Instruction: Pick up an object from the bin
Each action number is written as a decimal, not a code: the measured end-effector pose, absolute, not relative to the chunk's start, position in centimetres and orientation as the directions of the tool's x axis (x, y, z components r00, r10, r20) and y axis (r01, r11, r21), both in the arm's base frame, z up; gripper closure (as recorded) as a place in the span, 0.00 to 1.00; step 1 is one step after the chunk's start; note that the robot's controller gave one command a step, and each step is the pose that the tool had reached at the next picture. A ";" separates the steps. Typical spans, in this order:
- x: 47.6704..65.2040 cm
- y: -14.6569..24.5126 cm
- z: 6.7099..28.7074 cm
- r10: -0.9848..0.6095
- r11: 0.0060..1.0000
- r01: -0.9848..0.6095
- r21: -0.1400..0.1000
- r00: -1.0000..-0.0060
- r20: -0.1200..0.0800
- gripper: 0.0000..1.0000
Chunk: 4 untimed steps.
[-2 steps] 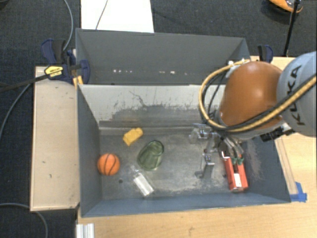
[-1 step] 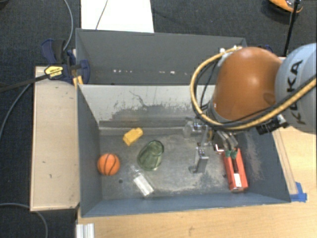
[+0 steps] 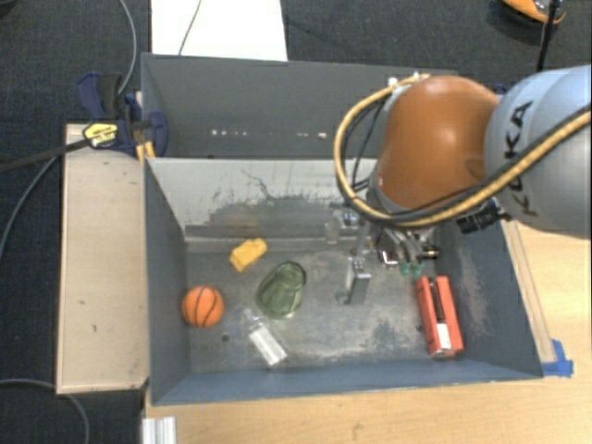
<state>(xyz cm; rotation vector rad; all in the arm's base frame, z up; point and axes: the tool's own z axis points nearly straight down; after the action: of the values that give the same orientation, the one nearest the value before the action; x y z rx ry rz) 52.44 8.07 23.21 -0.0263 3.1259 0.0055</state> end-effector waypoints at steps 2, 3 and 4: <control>53.3 14.4 15.7 -0.222 0.975 -0.222 0.002 -0.975 -0.015 0.00; 53.4 14.3 12.1 -0.134 0.991 -0.134 0.001 -0.991 -0.002 0.00; 54.8 11.7 9.9 -0.188 0.982 -0.189 0.006 -0.982 -0.016 1.00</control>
Offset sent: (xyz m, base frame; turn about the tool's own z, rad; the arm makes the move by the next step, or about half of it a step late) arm 0.0196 0.0663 -0.1621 -0.0093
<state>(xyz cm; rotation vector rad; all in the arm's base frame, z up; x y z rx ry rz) 54.77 11.72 9.86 -0.2960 3.1120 0.0117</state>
